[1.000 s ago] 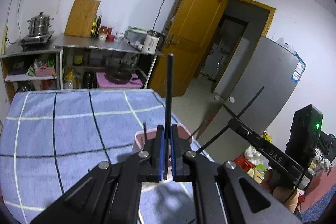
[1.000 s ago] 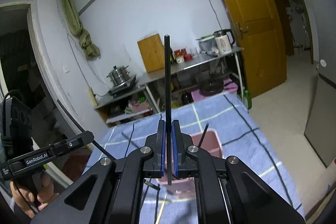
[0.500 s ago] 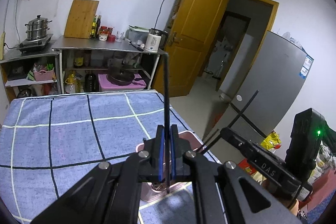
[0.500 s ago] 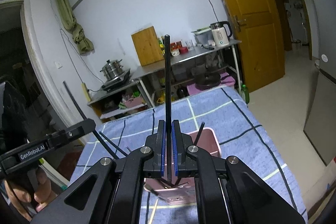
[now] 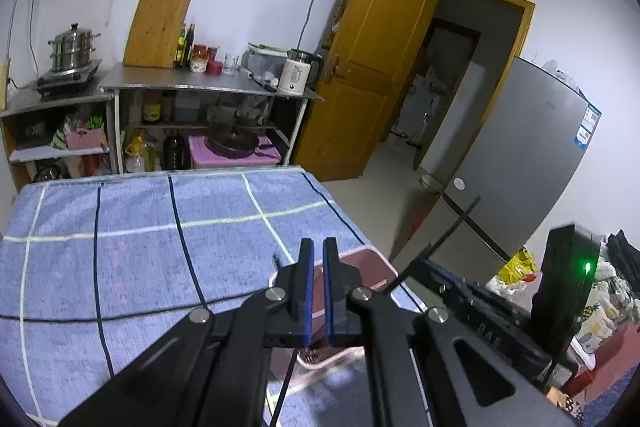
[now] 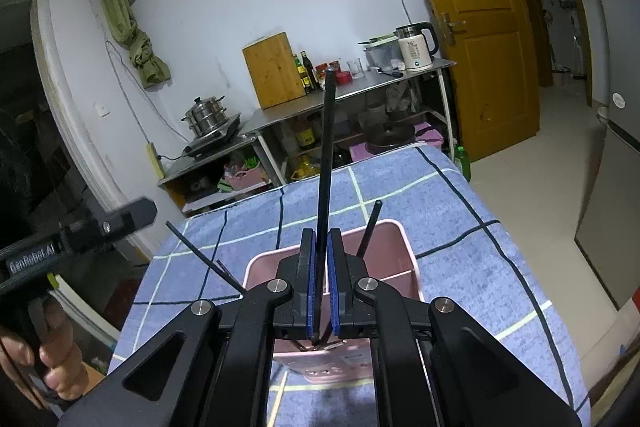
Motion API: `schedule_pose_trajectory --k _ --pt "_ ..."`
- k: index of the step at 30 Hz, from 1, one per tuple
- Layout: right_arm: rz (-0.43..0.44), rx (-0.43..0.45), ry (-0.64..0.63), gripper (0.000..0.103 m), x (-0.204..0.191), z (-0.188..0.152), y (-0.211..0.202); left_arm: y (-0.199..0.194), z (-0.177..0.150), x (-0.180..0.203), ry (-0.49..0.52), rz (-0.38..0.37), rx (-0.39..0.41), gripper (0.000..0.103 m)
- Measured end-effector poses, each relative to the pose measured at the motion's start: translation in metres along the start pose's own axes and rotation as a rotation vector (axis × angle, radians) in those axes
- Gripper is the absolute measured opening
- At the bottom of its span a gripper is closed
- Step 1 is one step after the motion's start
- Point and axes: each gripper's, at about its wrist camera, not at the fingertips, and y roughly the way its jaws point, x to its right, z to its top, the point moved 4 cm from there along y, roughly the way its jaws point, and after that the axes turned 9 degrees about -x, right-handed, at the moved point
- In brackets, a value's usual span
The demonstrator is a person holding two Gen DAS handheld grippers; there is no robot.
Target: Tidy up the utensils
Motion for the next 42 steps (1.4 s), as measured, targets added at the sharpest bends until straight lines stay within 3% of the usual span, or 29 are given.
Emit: schedule_pose_trajectory --k 9,11,13,17,24,27,30,31,33,42 --pt "-0.017 -0.069 -0.037 0.005 -0.006 -0.019 0.026 0.015 -0.044 -0.015 0.003 -0.001 -0.083 0.008" --pt "-0.024 -0.101 -0.039 0.005 -0.005 -0.027 0.036 0.022 -0.056 -0.018 0.003 0.007 -0.109 0.023" --pt "-0.046 -0.111 -0.05 0.006 -0.002 -0.032 0.04 0.031 -0.067 -0.022 0.0 0.005 -0.133 0.048" --pt "-0.019 -0.125 -0.021 0.006 0.005 -0.032 0.038 0.053 -0.089 -0.023 0.02 0.004 -0.208 0.054" --pt "0.002 -0.096 -0.032 0.008 0.003 -0.034 0.021 0.085 -0.11 -0.022 0.062 0.045 -0.298 0.053" --pt "0.006 -0.093 -0.027 0.008 0.003 -0.036 0.018 0.094 -0.115 -0.021 0.074 0.054 -0.332 0.038" --pt "0.009 -0.094 -0.017 0.008 0.004 -0.038 0.017 0.097 -0.116 -0.021 0.087 0.073 -0.343 0.016" --pt "0.011 -0.095 -0.014 0.008 0.005 -0.038 0.016 0.097 -0.116 -0.021 0.085 0.073 -0.344 0.014" --pt "0.016 -0.094 -0.008 0.008 0.006 -0.039 0.015 0.093 -0.115 -0.021 0.09 0.069 -0.335 0.009" --pt "0.021 -0.067 0.012 0.008 0.01 -0.04 0.003 0.038 -0.086 -0.005 0.122 0.069 -0.228 0.006"
